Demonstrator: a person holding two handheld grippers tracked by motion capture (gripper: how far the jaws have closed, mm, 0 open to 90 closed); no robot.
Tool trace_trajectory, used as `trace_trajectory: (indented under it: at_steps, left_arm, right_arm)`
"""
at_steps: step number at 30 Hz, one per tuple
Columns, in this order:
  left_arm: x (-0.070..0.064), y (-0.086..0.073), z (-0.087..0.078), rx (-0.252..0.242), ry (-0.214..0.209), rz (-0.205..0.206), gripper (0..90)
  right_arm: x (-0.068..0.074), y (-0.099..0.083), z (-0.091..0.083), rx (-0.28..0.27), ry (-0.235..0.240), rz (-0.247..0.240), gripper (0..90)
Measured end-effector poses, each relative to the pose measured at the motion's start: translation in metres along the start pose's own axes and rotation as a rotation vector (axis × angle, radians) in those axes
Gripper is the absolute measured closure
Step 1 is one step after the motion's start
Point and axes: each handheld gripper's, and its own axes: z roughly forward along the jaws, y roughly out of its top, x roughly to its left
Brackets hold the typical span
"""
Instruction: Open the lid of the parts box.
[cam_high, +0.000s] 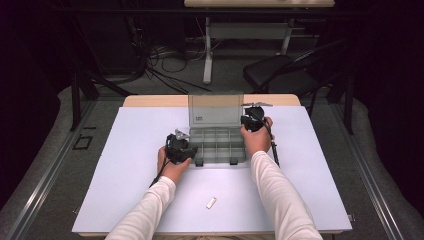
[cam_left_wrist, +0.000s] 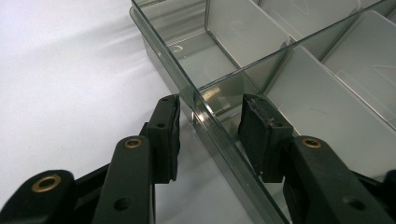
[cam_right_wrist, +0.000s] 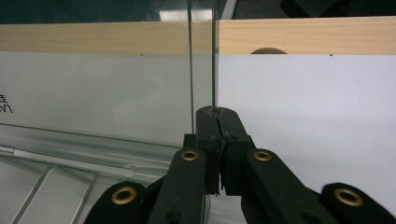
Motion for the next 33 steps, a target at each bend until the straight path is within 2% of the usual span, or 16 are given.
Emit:
trace_trajectory:
  at_steps: [15, 33]
  left_arm:
    - [0.0, 0.0, 0.0, 0.001, 0.001, -0.003, 58.4]
    - [0.0, 0.0, 0.0, -0.005, 0.005, -0.006, 58.5]
  right_arm:
    - [-0.003, 0.002, 0.009, 0.026, 0.006, 0.015, 89.1]
    - [-0.008, -0.003, 0.022, 0.065, 0.012, 0.059, 89.3]
